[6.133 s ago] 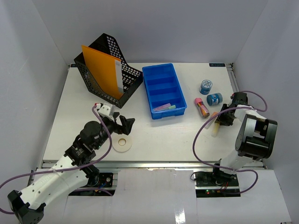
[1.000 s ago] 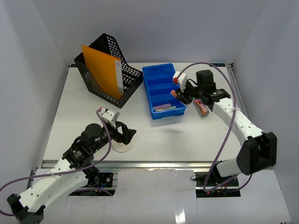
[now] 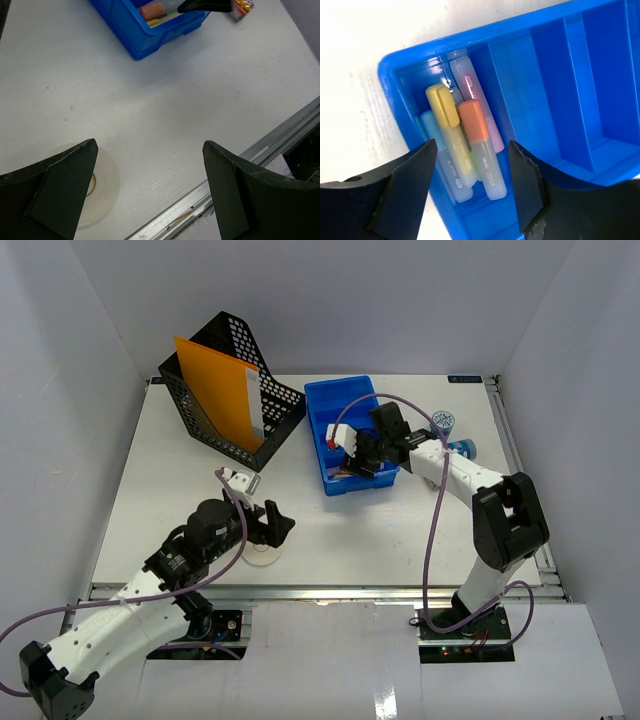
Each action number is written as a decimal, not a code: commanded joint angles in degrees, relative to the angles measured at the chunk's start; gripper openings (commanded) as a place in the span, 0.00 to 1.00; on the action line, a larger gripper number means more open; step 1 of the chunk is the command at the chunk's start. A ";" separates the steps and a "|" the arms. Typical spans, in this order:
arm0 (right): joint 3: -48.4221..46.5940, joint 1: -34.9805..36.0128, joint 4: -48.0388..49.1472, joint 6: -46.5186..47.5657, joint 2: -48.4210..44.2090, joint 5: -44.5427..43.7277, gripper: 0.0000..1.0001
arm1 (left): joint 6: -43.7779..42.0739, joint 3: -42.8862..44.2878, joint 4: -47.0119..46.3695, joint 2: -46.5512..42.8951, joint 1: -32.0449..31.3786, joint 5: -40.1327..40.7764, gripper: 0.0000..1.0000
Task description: Organize the desk
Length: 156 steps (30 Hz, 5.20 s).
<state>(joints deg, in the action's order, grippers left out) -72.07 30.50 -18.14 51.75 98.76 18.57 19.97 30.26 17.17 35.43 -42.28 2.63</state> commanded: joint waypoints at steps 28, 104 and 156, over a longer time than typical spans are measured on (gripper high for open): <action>19.89 -34.37 -11.80 -16.15 -28.23 48.06 0.90 | 24.94 10.18 17.55 37.63 -2.01 11.39 0.89; 21.10 -41.63 -11.91 -15.98 -27.42 50.92 0.90 | -6.05 73.96 -19.17 87.15 0.92 13.51 0.26; 22.33 -43.74 -10.20 -13.69 -27.54 39.16 0.90 | -1.78 59.31 -24.48 76.55 2.17 0.52 0.82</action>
<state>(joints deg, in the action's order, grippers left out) -50.58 -12.83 -29.94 36.74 72.84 62.73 19.63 90.25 -7.70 121.48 -40.23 8.77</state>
